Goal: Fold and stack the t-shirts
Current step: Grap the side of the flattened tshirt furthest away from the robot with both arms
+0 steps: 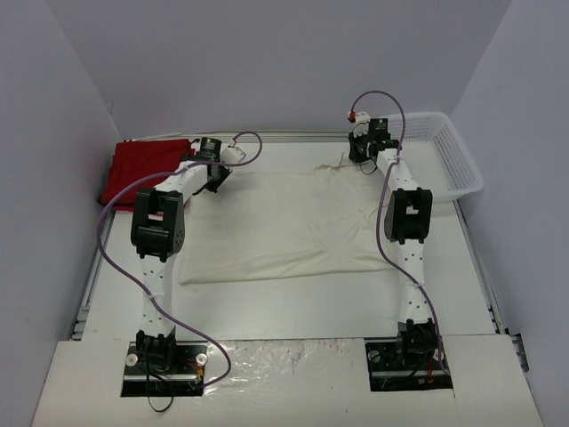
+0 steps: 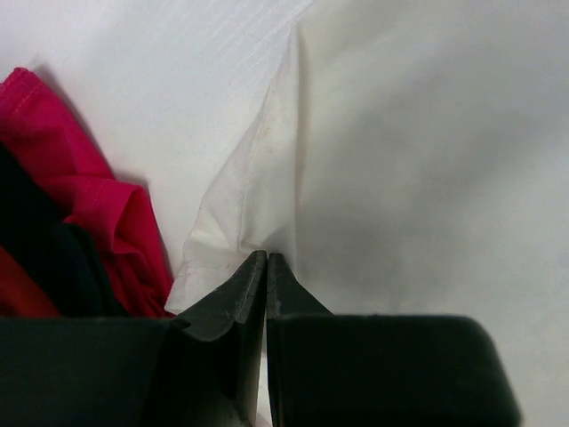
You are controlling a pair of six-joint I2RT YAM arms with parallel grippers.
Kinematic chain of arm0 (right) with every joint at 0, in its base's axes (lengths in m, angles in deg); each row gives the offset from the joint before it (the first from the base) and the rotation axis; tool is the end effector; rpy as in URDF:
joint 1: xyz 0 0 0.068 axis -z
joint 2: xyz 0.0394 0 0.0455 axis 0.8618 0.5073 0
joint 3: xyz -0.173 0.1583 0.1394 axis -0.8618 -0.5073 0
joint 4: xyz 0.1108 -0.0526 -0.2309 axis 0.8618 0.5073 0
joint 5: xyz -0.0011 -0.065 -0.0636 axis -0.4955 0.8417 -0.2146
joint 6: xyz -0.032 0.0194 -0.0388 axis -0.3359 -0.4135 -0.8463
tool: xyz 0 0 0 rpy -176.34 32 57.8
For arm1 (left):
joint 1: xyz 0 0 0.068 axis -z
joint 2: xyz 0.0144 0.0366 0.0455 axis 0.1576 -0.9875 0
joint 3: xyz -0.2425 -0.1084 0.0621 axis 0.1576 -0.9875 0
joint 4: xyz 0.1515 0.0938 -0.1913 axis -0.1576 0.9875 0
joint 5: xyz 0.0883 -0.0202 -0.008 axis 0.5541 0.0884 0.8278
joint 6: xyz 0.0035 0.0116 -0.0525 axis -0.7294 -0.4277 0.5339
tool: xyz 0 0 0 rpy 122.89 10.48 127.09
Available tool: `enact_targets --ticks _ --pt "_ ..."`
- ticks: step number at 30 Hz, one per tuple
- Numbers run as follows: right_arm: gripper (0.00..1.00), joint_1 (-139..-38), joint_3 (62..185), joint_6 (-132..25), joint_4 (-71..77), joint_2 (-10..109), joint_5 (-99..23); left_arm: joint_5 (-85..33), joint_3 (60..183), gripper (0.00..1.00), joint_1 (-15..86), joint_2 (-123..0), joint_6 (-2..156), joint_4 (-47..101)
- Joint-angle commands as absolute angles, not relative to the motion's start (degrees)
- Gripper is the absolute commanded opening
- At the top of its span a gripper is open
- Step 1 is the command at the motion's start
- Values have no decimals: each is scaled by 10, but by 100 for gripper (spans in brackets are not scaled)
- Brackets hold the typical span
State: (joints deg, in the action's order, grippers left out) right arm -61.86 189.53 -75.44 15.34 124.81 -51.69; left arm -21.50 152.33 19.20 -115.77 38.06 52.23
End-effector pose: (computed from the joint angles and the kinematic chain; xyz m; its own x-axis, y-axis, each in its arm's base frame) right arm 0.6078 0.0381 0.1606 -0.3620 -0.2560 -0.8963 -0.4742 0.8784 -0.0593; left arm 0.4959 -0.0910 0.1782 -0.5651 0.5730 -0.5936 0.5408 0.8006 0.2580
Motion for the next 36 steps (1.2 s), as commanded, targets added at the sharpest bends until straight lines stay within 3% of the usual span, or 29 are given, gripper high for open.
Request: enact_targets --ticks 1,26,36 --pt "0 -627 1906 -782 212 1268 -467 -214 1557 2 194 -1141 394 530" --pt "0 -680 1834 -856 210 1085 -395 -175 1445 2 178 -1006 395 457" --pt "0 -685 1724 -857 211 996 -370 -204 1400 2 166 -961 396 462"
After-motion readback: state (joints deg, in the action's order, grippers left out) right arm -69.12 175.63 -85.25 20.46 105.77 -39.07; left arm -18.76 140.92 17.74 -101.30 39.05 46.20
